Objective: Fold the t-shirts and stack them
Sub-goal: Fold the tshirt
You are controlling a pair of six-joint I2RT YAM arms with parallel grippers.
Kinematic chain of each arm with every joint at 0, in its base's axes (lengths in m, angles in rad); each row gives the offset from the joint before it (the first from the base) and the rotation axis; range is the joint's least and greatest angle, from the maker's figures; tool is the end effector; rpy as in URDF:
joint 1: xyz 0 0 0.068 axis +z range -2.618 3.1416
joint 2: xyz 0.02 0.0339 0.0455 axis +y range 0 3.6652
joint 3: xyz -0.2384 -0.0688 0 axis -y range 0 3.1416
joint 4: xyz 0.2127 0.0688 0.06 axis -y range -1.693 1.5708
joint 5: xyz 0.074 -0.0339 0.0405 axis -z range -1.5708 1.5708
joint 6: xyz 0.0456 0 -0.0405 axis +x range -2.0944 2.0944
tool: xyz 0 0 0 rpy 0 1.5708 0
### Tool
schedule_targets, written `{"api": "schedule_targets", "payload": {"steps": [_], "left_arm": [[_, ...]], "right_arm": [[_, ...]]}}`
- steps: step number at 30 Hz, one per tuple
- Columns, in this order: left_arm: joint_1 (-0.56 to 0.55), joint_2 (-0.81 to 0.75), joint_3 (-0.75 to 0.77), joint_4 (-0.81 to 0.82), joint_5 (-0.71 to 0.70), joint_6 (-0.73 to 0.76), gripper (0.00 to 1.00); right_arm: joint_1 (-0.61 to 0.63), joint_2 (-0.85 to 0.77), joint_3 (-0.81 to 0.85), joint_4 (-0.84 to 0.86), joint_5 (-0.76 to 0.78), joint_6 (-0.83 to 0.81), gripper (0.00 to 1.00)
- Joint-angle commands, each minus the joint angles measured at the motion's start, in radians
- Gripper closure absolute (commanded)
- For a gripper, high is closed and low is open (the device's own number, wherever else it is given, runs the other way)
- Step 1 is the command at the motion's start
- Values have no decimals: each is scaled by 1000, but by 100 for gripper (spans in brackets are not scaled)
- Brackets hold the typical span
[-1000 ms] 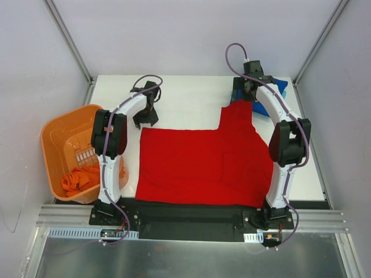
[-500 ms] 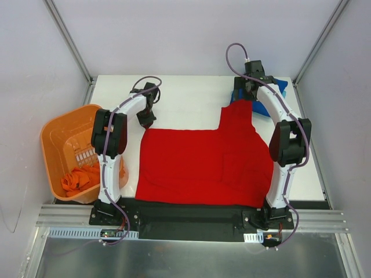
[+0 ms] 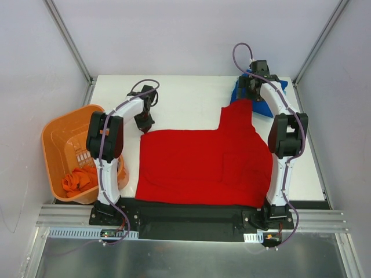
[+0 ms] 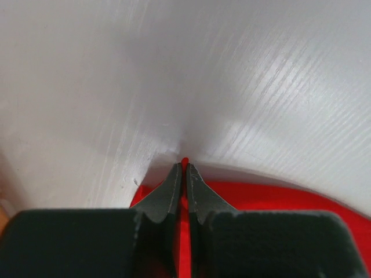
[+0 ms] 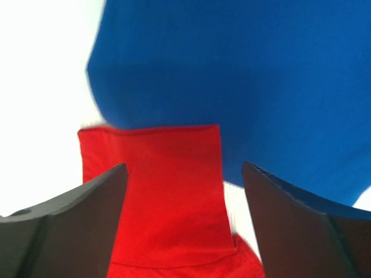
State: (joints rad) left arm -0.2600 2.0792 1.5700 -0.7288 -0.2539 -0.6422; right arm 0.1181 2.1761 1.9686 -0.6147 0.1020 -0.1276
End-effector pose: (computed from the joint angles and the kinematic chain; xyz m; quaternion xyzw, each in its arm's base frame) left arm 0.3795 -0.0891 0.1588 -0.2064 0.9565 0.0407 0.2023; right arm 0.4548 0.0493 0.2370 -0.0954 0.9248 -0.0492 0.3649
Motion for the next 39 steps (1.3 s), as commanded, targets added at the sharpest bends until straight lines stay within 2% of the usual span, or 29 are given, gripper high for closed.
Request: {"api": "schedule_targets", "payload": {"steps": [1, 5, 6, 11, 12, 17, 18, 19, 23, 28, 33, 39], "left_arm": [[5, -110, -34, 15, 4, 4, 100], [4, -123, -44, 29, 16, 10, 100], [4, -126, -47, 31, 16, 10, 100], [4, -148, -62, 42, 27, 12, 100], [4, -153, -65, 43, 28, 12, 100], [2, -186, -84, 57, 36, 13, 100], [2, -191, -90, 58, 38, 15, 100], [2, -198, -93, 60, 38, 16, 100], [-1, -222, -110, 69, 57, 18, 100], [-27, -283, -160, 81, 54, 16, 100], [-59, -363, -255, 91, 28, -4, 100], [-100, -523, -407, 100, 5, -45, 100]], "right_arm": [[-23, 37, 79, 6, -128, 17, 19], [-24, 50, 84, 16, -136, 22, 31], [-24, 51, 85, 12, -136, 22, 37], [-25, 65, 95, 9, -127, 14, 47], [-26, 68, 95, 7, -127, 17, 55], [-26, 68, 96, 6, -122, 23, 79], [-26, 68, 99, 4, -114, 22, 92], [-26, 68, 99, 1, -108, 20, 99], [-25, 32, 72, 6, -110, 2, 100], [-3, -111, -94, 52, -137, -46, 99], [20, -372, -408, 115, -159, -11, 99], [64, -686, -709, 72, -16, 26, 99]]}}
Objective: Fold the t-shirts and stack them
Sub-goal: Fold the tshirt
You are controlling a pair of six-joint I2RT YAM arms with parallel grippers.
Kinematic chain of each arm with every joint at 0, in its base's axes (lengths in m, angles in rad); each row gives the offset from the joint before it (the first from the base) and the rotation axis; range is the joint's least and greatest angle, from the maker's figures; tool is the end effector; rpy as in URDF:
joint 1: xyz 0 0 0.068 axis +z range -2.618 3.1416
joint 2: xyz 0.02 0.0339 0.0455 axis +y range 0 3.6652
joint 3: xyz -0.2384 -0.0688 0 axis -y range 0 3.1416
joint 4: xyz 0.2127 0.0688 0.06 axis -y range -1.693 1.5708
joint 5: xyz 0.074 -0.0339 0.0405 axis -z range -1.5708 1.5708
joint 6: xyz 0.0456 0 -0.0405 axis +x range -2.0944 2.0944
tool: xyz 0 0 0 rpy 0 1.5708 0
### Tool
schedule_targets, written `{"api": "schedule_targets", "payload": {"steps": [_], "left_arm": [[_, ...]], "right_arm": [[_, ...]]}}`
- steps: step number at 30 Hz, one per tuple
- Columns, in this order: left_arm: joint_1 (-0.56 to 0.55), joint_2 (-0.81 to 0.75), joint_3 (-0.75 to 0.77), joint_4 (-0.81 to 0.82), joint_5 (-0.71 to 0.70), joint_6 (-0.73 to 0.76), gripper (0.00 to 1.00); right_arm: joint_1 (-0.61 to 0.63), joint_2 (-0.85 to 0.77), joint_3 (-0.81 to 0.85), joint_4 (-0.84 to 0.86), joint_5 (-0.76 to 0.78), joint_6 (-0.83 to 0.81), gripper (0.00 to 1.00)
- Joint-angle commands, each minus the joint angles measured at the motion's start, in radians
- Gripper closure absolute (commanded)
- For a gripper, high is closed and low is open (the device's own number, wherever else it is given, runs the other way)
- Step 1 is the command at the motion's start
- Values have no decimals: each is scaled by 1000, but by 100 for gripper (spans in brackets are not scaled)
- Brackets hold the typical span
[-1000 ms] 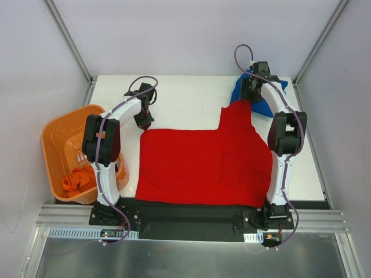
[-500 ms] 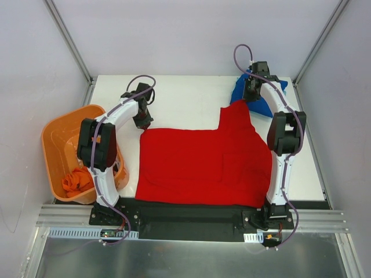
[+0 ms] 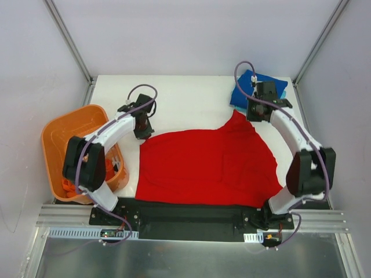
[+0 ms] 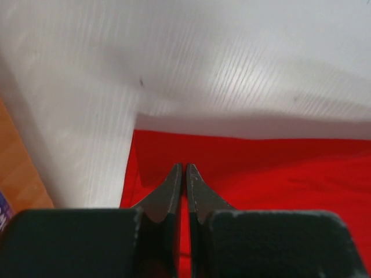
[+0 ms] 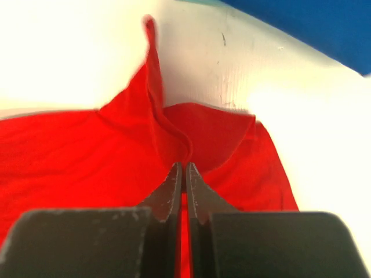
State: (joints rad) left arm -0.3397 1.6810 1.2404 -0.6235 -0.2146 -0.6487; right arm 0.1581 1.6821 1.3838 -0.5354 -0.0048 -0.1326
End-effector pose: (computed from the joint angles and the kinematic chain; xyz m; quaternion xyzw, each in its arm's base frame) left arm 0.3066 -0.0980 0.2104 -0.1746 0.9469 -0.0269 0.2686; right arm 0.3434 0.0550 0.2567 -0.1360 0.9229 0.0068 0.3602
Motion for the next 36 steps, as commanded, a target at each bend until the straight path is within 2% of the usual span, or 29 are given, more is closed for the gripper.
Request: {"api": "schedule_targets", "payload": {"steps": [1, 4, 7, 16, 26, 32, 36], "left_arm": [[-27, -147, -99, -4, -46, -55, 100], [-39, -234, -177, -2, -52, -78, 100], [-41, -328, -252, -4, -55, -86, 100], [-48, -566, -459, -2, -25, -138, 100], [-70, -644, -547, -2, 17, -164, 100], [-73, -653, -572, -4, 34, -169, 100], [-74, -639, -576, -4, 52, -175, 100]], "right_arm": [[29, -267, -158, -20, 116, 48, 99], [52, -407, -259, -73, 170, 82, 99], [60, -523, -321, -196, 233, 119, 99], [58, -823, -410, -490, 365, 243, 99], [55, -895, -416, -664, 437, 346, 96], [55, -932, -450, -715, 422, 364, 95], [55, -938, -491, -709, 343, 363, 93]]}}
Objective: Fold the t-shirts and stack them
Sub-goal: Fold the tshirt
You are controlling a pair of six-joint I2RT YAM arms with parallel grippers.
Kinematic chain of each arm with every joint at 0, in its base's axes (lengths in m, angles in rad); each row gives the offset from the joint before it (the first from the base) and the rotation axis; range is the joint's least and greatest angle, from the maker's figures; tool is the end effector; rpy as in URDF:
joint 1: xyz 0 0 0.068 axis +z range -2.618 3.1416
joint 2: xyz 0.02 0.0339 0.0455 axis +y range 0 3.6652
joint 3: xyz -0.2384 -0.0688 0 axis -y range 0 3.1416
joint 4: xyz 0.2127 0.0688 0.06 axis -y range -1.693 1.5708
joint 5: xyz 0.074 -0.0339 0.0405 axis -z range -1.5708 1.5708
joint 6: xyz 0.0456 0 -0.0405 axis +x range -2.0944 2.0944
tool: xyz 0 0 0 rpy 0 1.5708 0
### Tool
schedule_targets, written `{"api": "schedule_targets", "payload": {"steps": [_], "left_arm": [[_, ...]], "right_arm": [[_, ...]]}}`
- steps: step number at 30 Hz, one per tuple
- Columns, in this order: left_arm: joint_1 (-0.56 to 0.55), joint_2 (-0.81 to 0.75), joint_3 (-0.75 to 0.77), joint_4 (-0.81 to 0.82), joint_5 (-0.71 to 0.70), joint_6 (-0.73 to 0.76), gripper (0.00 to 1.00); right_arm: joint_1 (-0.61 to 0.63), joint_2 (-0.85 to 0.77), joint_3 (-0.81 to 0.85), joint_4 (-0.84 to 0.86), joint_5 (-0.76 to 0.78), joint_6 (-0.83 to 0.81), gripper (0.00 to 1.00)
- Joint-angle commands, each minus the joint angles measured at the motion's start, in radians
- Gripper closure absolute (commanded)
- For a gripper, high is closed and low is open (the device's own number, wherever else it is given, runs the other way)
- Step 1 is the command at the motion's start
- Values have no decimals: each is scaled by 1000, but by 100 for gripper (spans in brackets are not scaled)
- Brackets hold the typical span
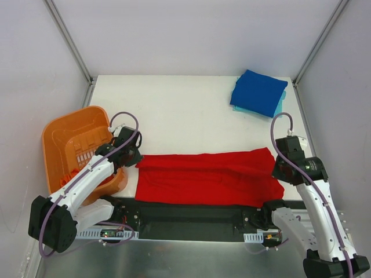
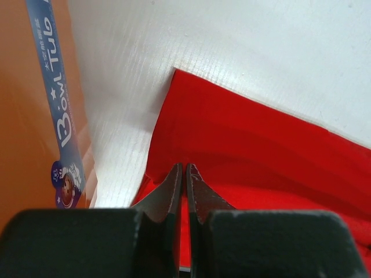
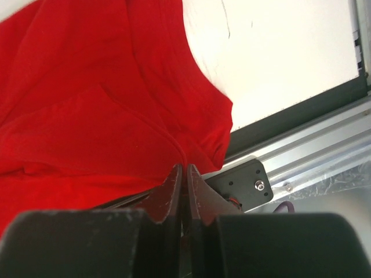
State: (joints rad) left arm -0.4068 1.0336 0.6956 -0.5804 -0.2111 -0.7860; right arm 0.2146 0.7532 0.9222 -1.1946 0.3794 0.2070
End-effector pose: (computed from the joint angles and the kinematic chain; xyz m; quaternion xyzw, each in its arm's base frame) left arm 0.1788 -0.0666 0.2102 -0.2107 0.9188 -0.0964 0.3197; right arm 0.1072 0.0061 0.2720 0.0472 0.9460 -0.1223 0.2965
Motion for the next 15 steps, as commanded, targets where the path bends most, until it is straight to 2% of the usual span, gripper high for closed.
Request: {"api": "schedule_targets", "payload": {"steps": [1, 5, 6, 7, 8, 9, 10, 13, 15], "left_arm": [[-7, 13, -33, -47, 52, -38, 98], [-9, 22, -28, -49, 59, -44, 78], [-10, 20, -28, -49, 61, -45, 68], [-13, 19, -27, -49, 62, -45, 60], [-15, 11, -25, -50, 65, -47, 49], [-17, 6, -24, -50, 67, -48, 33], [-21, 3, -19, -49, 68, -50, 12], [-27, -1, 2, -47, 82, -47, 2], [-38, 3, 33, -47, 88, -44, 1]], "right_arm": [[-1, -6, -48, -45, -56, 25, 92], [-1, 9, -82, -34, -129, 20, 86], [0, 12, -86, -42, -149, 25, 83], [0, 14, -89, -51, -158, 32, 68], [-1, 12, -89, -60, -163, 37, 37], [0, 12, -88, -74, -162, 43, 4], [0, 9, -85, -77, -155, 43, 3], [-1, 12, -50, -80, -140, 37, 3], [-1, 26, -11, -57, -154, 14, 3]]}}
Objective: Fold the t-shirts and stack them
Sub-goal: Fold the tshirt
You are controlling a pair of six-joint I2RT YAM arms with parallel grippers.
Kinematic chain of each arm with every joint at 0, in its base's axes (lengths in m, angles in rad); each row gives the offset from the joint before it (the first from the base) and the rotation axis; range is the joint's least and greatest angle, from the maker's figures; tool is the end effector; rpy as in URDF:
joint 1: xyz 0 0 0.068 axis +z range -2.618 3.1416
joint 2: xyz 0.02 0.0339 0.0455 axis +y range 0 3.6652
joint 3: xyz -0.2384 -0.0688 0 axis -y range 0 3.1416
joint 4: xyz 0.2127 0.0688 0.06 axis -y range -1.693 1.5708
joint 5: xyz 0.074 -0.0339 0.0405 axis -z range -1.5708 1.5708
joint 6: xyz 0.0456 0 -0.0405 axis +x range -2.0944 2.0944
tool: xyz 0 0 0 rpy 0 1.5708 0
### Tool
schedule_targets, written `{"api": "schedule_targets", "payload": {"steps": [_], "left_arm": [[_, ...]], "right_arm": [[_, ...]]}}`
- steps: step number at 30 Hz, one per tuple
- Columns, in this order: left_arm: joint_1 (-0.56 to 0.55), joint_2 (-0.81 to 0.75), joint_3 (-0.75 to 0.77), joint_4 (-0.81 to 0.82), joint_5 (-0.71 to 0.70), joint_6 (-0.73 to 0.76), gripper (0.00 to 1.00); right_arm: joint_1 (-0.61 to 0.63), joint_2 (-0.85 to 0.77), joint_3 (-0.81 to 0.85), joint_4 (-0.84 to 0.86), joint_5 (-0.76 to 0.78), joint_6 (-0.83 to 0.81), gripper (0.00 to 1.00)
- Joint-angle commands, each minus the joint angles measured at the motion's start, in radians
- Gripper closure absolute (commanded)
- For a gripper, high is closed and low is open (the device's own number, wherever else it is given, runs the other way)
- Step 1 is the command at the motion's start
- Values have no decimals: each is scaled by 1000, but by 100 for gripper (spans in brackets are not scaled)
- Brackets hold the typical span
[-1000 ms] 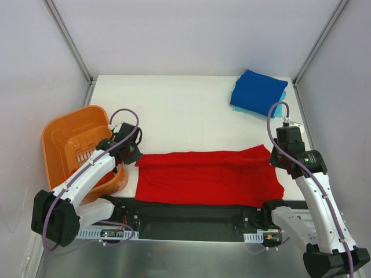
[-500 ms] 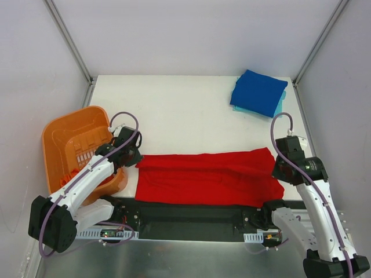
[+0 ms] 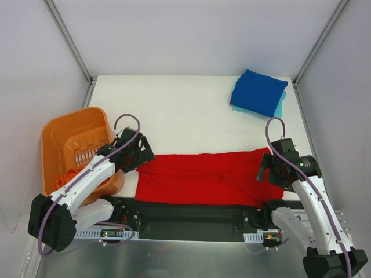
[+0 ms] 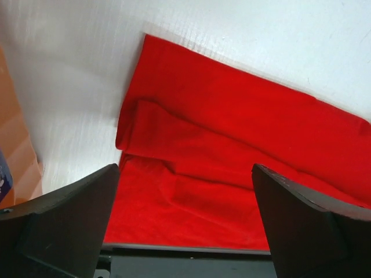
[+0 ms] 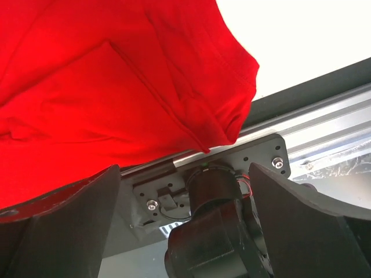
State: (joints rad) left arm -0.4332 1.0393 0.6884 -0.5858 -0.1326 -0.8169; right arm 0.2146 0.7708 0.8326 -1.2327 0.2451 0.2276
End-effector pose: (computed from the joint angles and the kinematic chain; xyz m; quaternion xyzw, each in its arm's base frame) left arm 0.1751 -0.0744 0.2062 -0.2010 0.9267 -0.1310 0.2891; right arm 0.1036 0.0113 0.2437 0.0306 0.9725 -0.0737 0.2186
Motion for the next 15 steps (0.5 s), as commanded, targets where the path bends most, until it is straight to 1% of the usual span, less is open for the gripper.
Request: {"api": "schedule_targets", "payload": {"steps": [1, 4, 5, 6, 8, 10, 11, 13, 14, 15], "left_arm": [[-19, 8, 52, -42, 8, -13, 1], [-61, 43, 108, -42, -5, -13, 1], [-79, 56, 123, -36, -5, -13, 1], [-90, 68, 147, -34, -5, -13, 1], [-114, 109, 169, -22, 7, -13, 1], [-151, 163, 198, 3, 21, -10, 1], [-163, 183, 209, 10, 37, -4, 1], [-199, 250, 237, 27, 48, 4, 1], [-205, 274, 244, 36, 80, 10, 1], [-220, 297, 255, 55, 96, 16, 1]], "right_arm": [[0, 10, 89, -2, -38, -16, 3], [0, 38, 99, 99, -156, -39, 3], [-1, 68, 97, 128, -227, -39, 3], [0, 88, 89, 189, -260, -40, 3], [-1, 174, 88, 235, -315, -22, 3], [-3, 229, 74, 317, -304, -10, 3], [-1, 292, 74, 363, -265, 2, 3], [-1, 367, 91, 386, -213, 16, 3], [-1, 445, 97, 415, -187, 19, 3], [-1, 484, 102, 430, -175, 22, 3]]}}
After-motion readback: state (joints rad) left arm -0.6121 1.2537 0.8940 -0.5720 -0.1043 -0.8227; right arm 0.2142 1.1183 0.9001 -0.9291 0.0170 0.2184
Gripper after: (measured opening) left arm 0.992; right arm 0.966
